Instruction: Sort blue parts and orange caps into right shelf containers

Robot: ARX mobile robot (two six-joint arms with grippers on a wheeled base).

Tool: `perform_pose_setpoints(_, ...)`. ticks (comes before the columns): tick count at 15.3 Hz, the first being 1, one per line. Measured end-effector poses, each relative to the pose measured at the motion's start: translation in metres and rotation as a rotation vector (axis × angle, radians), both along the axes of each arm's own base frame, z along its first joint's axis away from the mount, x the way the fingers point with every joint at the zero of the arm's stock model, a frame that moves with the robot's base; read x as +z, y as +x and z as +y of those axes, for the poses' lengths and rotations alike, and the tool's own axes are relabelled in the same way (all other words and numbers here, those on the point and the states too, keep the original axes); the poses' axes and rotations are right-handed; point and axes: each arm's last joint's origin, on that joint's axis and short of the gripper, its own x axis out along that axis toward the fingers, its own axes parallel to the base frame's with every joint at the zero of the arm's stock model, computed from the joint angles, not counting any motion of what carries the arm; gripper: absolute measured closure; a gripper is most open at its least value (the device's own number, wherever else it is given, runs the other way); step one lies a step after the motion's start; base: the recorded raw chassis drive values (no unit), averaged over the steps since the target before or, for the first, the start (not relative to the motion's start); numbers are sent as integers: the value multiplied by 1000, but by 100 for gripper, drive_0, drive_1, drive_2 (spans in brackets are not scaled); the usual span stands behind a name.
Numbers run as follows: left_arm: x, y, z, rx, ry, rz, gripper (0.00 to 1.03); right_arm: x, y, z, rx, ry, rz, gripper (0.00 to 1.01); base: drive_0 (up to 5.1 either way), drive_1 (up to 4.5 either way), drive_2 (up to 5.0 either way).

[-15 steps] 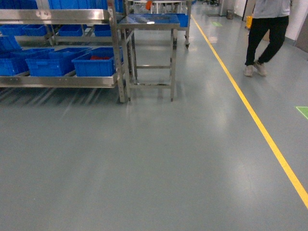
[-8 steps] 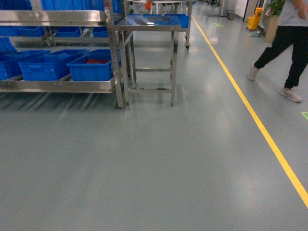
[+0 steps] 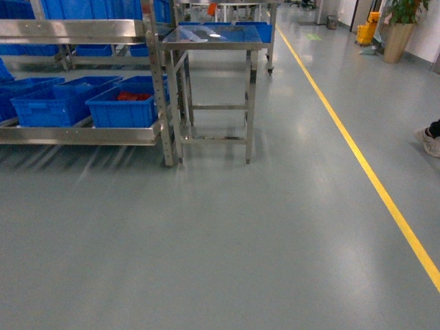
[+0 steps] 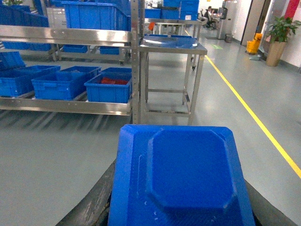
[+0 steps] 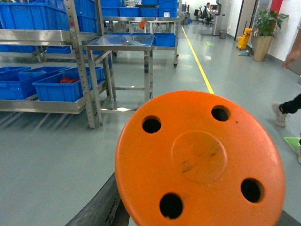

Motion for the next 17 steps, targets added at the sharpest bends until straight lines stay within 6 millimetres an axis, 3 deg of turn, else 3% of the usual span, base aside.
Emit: perform_pose_setpoints(17, 0, 0, 0, -2, 0, 5, 61, 0, 0, 0, 0, 0, 4, 57, 0, 427, -427)
